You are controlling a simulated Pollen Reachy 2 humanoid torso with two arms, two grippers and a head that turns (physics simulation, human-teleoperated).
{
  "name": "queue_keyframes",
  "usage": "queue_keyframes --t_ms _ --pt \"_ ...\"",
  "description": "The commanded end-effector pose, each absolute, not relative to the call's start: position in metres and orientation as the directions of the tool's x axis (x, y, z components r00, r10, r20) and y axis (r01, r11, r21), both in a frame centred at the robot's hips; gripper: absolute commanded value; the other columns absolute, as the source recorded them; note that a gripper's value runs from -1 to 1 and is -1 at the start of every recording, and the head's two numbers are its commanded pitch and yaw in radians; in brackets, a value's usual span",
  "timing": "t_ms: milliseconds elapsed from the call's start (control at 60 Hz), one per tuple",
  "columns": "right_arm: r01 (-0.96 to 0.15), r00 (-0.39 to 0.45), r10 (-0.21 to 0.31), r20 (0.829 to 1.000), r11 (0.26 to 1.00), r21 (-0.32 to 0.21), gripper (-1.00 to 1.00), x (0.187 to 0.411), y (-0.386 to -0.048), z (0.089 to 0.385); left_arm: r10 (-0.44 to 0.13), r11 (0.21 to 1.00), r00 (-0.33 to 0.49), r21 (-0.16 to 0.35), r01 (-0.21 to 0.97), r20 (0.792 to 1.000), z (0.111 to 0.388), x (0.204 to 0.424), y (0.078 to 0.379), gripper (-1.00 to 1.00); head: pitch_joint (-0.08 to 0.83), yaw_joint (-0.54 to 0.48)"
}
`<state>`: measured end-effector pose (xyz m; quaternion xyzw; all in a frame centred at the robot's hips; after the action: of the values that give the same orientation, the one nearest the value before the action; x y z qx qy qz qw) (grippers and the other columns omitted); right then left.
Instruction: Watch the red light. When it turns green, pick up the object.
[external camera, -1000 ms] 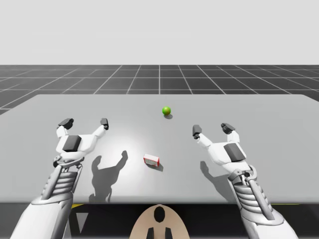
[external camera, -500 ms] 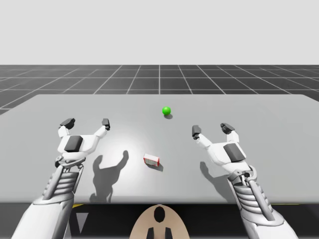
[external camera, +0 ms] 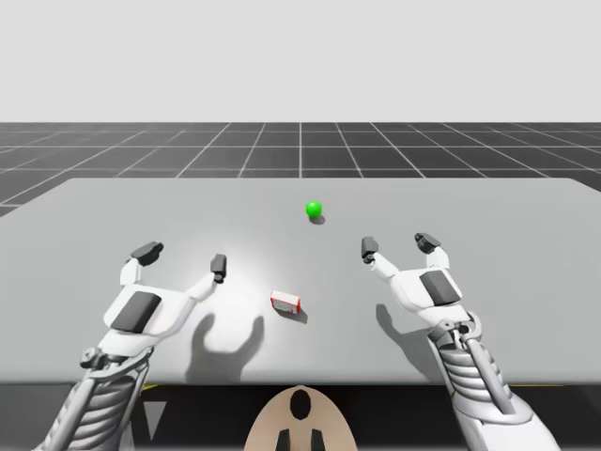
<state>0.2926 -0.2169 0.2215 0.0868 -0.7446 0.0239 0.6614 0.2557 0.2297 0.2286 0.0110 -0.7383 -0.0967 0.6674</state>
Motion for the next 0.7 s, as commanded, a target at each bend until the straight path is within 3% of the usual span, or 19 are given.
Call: queue_keyframes --t_ms 17,117,267,433,700 --pt "-0.164 -0.106 -0.116 0.988 0.982 0.097 -1.00 0.293 -0.212 0.219 -0.101 0.953 -0.022 0.103 0.286 0.995 0.217 0.210 0.201 -1.00 0.733 0.07" --pt "-0.165 -0.103 -0.114 0.988 0.982 0.097 -1.00 0.293 -0.212 0.218 -0.067 0.933 0.024 0.054 0.357 0.997 0.207 0.191 0.187 -1.00 0.736 0.07" --pt "-0.166 -0.101 -0.113 0.988 0.981 0.096 -1.00 0.293 -0.212 0.218 -0.063 0.902 0.086 0.020 0.432 0.994 0.185 0.181 0.168 -1.00 0.742 0.07" --pt "-0.169 -0.103 -0.112 0.988 0.981 0.093 -1.00 0.293 -0.211 0.218 -0.057 0.870 0.156 -0.028 0.492 0.986 0.162 0.186 0.145 -1.00 0.743 0.07" --pt "-0.174 -0.106 -0.112 0.988 0.981 0.092 -1.00 0.292 -0.212 0.219 -0.023 0.858 0.216 -0.091 0.505 0.976 0.157 0.201 0.108 -1.00 0.745 0.07"
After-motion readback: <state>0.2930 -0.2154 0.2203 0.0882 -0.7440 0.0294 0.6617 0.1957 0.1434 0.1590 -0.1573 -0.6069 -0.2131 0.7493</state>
